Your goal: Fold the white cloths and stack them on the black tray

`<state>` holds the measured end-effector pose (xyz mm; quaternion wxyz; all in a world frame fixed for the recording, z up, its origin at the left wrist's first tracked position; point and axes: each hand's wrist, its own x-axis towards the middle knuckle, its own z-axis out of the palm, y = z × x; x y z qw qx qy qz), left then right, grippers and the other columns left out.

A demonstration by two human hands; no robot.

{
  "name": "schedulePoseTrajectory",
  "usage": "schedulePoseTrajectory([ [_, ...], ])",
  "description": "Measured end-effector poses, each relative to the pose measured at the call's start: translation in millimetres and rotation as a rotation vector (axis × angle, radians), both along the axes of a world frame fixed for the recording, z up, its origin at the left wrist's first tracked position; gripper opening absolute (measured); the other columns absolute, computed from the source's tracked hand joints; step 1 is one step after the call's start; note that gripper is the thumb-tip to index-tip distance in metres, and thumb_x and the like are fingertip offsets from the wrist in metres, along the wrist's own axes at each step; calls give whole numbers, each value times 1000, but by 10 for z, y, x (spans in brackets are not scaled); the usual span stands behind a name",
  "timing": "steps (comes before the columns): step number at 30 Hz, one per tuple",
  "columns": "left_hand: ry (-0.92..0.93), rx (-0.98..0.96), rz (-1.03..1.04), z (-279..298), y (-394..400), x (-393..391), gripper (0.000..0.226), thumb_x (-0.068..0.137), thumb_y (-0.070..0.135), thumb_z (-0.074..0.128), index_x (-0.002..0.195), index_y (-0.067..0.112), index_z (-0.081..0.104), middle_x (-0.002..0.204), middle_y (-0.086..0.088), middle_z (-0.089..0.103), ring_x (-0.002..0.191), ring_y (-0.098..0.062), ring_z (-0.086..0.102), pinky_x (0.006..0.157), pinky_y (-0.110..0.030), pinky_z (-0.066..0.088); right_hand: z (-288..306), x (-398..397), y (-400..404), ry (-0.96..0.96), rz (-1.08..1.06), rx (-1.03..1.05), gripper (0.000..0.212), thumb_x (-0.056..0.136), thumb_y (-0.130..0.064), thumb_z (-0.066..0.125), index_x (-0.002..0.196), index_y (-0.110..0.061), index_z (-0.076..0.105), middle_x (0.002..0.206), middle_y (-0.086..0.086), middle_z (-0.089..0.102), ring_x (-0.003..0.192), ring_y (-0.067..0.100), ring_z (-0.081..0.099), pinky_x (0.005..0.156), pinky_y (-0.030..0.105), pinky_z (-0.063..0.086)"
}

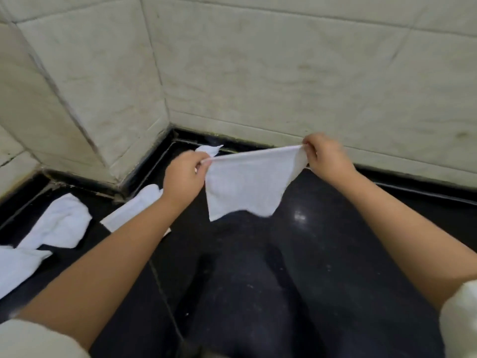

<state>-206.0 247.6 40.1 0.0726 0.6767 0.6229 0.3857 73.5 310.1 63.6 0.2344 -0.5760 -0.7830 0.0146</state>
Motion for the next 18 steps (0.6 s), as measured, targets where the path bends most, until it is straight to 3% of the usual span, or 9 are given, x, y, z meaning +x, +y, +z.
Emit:
schedulePoseTrajectory([
  [3, -57, 45, -56, 84, -46, 361, 21, 90, 14, 54, 94, 1, 69, 92, -16, 68, 82, -27, 60, 72, -25, 39, 97, 427, -350, -48, 57, 182, 21, 82, -3, 47, 85, 7, 64, 82, 29, 62, 79, 43, 60, 69, 42, 48],
  [6, 47, -68, -232, -192, -227, 588, 35, 87, 28, 46, 93, 4, 70, 92, -12, 70, 87, -27, 62, 77, -29, 43, -249, 858, -808, -215, 69, 88, 11, 75, -3, 53, 72, 0, 64, 68, 22, 61, 63, 38, 59, 58, 40, 51],
  [9, 194, -291, -457, -638, -492, 787, 54, 84, 44, 33, 90, 6, 71, 91, -9, 71, 87, -25, 64, 77, -29, 45, -772, 1114, -1353, -371, 76, -266, 7, 73, -1, 56, 72, -6, 61, 75, 18, 64, 72, 38, 61, 63, 41, 49],
  [11, 349, -499, -591, -931, -669, 883, 43, 89, 37, 39, 90, 7, 70, 94, -7, 71, 91, -24, 63, 78, -29, 44, -1056, 1185, -1699, -440, 146, -573, 11, 81, -5, 49, 74, -12, 55, 88, 19, 64, 80, 33, 58, 68, 35, 42],
  [13, 446, -700, -706, -1158, -833, 966, 23, 92, 22, 49, 90, 9, 68, 94, -4, 69, 89, -19, 61, 76, -26, 42, -1258, 1215, -1949, -392, 184, -849, 17, 88, -8, 45, 75, -18, 45, 91, 17, 62, 77, 24, 49, 66, 28, 31],
  [15, 486, -860, -766, -1265, -969, 1055, 17, 92, 17, 51, 90, 9, 66, 88, -1, 65, 81, -13, 55, 73, -22, 37, -1349, 1241, -2092, -331, 177, -1009, 20, 90, -7, 44, 74, -19, 46, 79, 4, 54, 77, 18, 44, 64, 21, 26],
  [18, 499, -1014, -771, -1329, -1025, 1169, 19, 92, 17, 52, 97, 6, 67, 88, -2, 63, 78, -8, 52, 67, -17, 39, -1371, 1344, -2136, -192, 132, -1232, 18, 89, -5, 46, 82, -16, 58, 72, -9, 50, 66, 11, 51, 61, 19, 37],
])
